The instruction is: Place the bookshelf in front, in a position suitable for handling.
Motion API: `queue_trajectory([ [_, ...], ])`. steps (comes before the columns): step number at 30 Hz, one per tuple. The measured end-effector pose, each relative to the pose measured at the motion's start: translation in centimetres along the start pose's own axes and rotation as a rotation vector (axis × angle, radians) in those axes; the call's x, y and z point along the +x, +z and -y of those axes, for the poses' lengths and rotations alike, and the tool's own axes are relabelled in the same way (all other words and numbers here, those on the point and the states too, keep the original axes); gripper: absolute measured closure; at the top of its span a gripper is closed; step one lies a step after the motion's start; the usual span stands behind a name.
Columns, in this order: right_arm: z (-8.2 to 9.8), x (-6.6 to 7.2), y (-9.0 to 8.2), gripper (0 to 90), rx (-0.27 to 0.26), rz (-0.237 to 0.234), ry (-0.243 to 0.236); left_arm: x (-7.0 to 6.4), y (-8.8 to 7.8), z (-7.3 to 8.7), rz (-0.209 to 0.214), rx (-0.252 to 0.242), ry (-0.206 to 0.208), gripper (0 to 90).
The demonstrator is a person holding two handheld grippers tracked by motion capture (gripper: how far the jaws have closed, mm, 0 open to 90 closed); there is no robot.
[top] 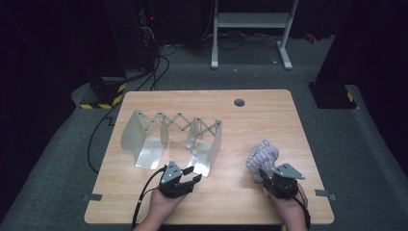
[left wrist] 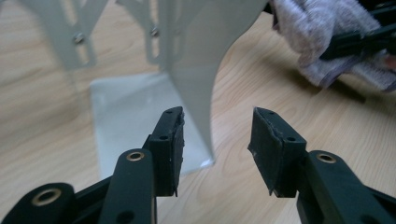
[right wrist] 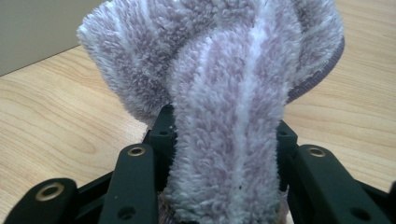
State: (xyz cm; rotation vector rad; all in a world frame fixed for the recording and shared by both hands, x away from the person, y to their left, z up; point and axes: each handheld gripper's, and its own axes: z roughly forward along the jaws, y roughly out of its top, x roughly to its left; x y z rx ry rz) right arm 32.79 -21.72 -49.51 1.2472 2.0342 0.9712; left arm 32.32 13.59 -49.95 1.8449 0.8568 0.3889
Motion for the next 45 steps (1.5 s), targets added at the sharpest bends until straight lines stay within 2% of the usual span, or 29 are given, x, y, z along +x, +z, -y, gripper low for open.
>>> queue_trajectory([
  [4, 0.1, 0.2, 0.1, 57.6, 0.009, -0.004, -0.002, -1.1, 1.8, -1.5, -0.007, -0.017, 0.033, 55.1],
  [7, 0.2, 0.2, 0.1, 57.5, 0.011, -0.005, -0.001, -1.3, 2.7, -2.4, -0.007, -0.026, 0.015, 56.2],
  [9, 0.2, 0.1, 0.1, 57.5, 0.011, -0.004, 0.001, -1.4, 3.1, -2.8, -0.007, -0.041, 0.0, 60.0],
  [14, 0.3, -0.2, 0.1, 57.5, 0.012, -0.001, 0.017, -2.4, 3.9, -3.5, -0.019, -0.052, 0.015, 68.4],
  [17, 0.1, -0.4, 0.0, 57.6, 0.008, 0.001, 0.019, -3.6, 4.8, -4.1, -0.006, -0.041, 0.047, 68.5],
  [20, 0.1, -0.8, -0.2, 57.5, 0.002, 0.009, 0.026, -4.7, 6.1, -4.7, -0.012, -0.028, 0.078, 67.2],
  [25, 0.4, -1.5, -0.2, 57.1, 0.009, 0.025, 0.039, -5.9, 8.3, -5.7, -0.006, -0.019, 0.078, 68.4],
  [29, 0.6, -1.9, -0.1, 56.7, 0.021, 0.031, 0.046, -6.0, 9.2, -6.2, -0.002, -0.02, 0.066, 67.1],
  [33, 0.7, -2.0, 0.0, 56.2, 0.039, 0.035, 0.045, -5.9, 8.8, -5.9, 0.01, -0.019, 0.072, 62.8],
  [39, 0.8, -1.6, 0.3, 55.6, 0.053, 0.033, 0.033, -5.0, 6.2, -4.4, 0.018, -0.027, 0.063, 57.9],
  [42, 0.8, -1.5, 0.4, 55.0, 0.062, 0.031, 0.031, -4.0, 4.3, -3.2, -0.003, -0.021, 0.076, 56.9],
  [45, 0.9, -1.5, 0.5, 54.9, 0.07, 0.034, 0.028, -2.4, 2.1, -1.8, -0.048, -0.014, 0.075, 56.7],
])
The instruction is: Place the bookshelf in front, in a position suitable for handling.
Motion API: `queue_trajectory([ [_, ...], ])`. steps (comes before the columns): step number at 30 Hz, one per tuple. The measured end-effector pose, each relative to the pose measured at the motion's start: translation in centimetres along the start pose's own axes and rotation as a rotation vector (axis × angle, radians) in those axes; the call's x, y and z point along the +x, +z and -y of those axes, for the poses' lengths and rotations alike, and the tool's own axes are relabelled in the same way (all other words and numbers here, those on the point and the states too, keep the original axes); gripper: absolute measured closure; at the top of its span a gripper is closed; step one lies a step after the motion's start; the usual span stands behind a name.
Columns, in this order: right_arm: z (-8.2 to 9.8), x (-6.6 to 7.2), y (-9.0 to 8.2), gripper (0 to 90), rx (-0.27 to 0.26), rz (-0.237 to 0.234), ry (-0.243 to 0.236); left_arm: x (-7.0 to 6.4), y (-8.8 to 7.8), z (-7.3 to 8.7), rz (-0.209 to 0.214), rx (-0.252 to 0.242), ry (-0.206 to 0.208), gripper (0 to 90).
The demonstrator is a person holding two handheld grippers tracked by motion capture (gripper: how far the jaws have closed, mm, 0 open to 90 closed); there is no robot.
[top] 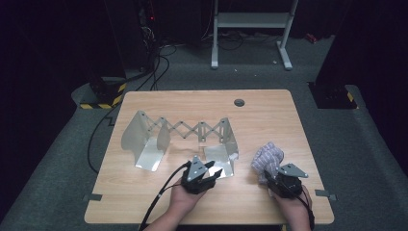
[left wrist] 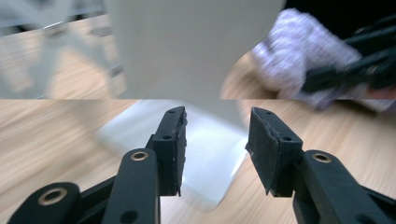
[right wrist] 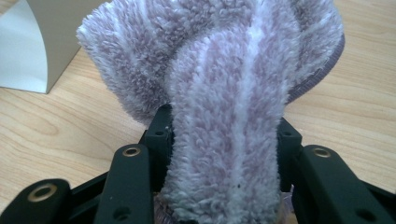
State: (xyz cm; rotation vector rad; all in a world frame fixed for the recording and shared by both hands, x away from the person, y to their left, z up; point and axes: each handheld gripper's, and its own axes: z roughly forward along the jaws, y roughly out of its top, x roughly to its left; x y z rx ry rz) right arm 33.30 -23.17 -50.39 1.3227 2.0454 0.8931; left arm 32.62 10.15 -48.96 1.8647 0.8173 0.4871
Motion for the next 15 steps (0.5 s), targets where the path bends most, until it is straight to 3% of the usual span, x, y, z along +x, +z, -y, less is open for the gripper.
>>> queue_trajectory([
  [6, 0.1, 0.1, 0.2, 54.9, 0.009, 0.002, 0.0, 3.9, -4.5, 2.9, -0.113, 0.025, -0.02, 56.8],
  [10, 0.1, 0.2, 0.3, 54.9, 0.011, 0.003, 0.0, 6.5, -6.9, 4.2, -0.177, 0.028, -0.07, 56.8],
  [15, 0.1, 0.4, 0.3, 54.8, 0.012, 0.001, -0.003, 10.6, -10.0, 5.2, -0.311, 0.035, -0.139, 55.4],
])
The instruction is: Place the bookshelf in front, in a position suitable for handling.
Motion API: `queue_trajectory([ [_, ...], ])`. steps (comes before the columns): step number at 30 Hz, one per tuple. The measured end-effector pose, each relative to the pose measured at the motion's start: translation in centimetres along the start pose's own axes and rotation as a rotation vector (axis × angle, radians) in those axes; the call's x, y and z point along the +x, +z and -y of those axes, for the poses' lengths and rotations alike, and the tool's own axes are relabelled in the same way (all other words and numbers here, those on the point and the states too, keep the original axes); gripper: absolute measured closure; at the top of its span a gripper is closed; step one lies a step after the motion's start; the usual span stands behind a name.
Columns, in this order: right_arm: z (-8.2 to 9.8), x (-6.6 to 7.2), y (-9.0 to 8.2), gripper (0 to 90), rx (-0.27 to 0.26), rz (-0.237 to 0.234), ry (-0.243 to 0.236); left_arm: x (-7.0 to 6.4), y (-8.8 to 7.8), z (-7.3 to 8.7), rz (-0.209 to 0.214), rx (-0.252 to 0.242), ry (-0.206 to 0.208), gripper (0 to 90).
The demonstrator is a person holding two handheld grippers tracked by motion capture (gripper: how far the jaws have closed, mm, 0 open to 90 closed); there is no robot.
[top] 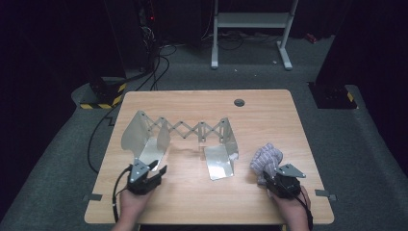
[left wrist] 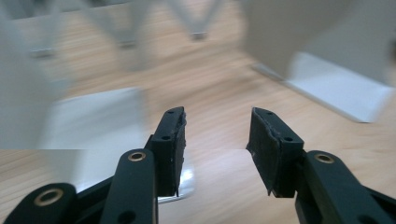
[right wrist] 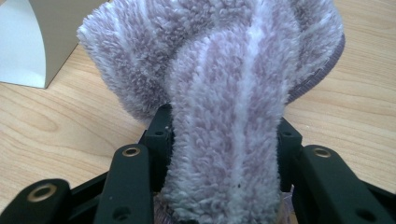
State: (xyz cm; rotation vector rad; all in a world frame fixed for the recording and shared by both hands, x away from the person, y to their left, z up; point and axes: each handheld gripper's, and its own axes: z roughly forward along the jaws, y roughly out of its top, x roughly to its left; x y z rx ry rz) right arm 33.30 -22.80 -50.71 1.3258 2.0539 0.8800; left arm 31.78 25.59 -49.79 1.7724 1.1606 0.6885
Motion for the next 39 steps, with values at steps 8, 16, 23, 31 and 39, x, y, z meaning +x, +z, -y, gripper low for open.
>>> queue_trajectory([
  [8, 0.0, 0.0, 0.1, 54.9, 0.004, -0.003, -0.004, 4.7, -1.3, -0.2, -0.177, 0.003, -0.082, 53.0],
  [16, 0.1, 0.2, 0.3, 54.9, 0.009, -0.009, -0.001, 7.5, 0.5, -1.9, -0.21, -0.044, -0.101, 46.8],
  [23, 0.1, 0.2, 0.3, 54.9, 0.01, -0.011, -0.004, 7.4, 1.9, -2.9, -0.187, -0.05, -0.05, 83.7],
  [31, 0.1, 0.3, 0.5, 55.0, 0.014, -0.017, -0.007, 5.0, 1.9, -2.8, -0.135, -0.067, -0.065, 88.2],
  [39, 0.2, -0.2, 0.5, 55.2, 0.012, -0.012, 0.016, 0.3, 2.2, -2.7, -0.054, -0.076, -0.033, 84.6],
])
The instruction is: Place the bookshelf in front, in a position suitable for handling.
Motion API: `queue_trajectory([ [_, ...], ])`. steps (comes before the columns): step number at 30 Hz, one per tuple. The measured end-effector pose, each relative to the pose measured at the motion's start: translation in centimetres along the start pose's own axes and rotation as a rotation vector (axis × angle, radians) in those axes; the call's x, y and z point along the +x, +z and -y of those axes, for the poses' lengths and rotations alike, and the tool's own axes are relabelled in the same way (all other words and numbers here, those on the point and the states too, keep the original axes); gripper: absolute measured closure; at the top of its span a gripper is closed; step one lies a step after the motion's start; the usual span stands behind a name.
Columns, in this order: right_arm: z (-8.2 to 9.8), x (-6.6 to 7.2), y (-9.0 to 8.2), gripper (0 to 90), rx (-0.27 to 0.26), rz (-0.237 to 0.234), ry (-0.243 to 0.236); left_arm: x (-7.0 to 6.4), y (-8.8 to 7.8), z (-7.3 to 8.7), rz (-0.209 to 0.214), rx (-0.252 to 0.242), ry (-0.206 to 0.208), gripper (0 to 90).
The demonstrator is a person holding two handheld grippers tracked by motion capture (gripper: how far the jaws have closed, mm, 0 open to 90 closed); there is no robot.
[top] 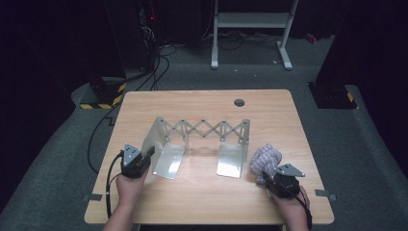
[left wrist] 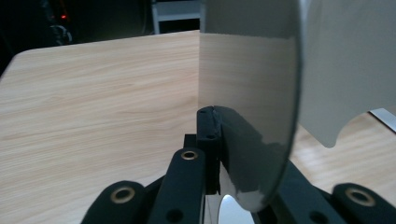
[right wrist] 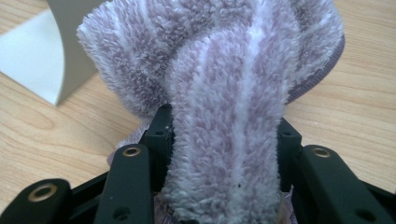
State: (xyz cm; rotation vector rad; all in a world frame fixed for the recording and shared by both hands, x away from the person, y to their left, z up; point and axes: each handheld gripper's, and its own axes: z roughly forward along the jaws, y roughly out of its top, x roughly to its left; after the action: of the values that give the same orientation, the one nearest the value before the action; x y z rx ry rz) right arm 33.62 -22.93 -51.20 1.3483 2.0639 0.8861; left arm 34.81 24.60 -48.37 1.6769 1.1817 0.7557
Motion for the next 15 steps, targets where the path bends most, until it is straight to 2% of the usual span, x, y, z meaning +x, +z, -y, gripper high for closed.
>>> queue_trajectory([
  [3, -0.1, -0.1, -0.2, 55.7, -0.015, 0.009, 0.003, -1.3, -0.4, 0.3, 0.02, -0.008, 0.002, 84.6],
  [6, -0.4, -0.5, -0.8, 56.2, -0.044, 0.025, 0.018, -2.1, -0.9, 0.6, 0.021, -0.015, 0.004, 84.9],
  [10, -1.1, -1.1, -2.0, 56.6, -0.107, 0.042, 0.049, -2.1, -1.3, 1.1, 0.034, -0.025, 0.017, 82.1],
  [15, -2.8, -0.9, -4.4, 56.8, -0.215, 0.057, 0.048, -2.2, -0.9, 1.9, 0.042, -0.003, 0.036, 69.8],
])
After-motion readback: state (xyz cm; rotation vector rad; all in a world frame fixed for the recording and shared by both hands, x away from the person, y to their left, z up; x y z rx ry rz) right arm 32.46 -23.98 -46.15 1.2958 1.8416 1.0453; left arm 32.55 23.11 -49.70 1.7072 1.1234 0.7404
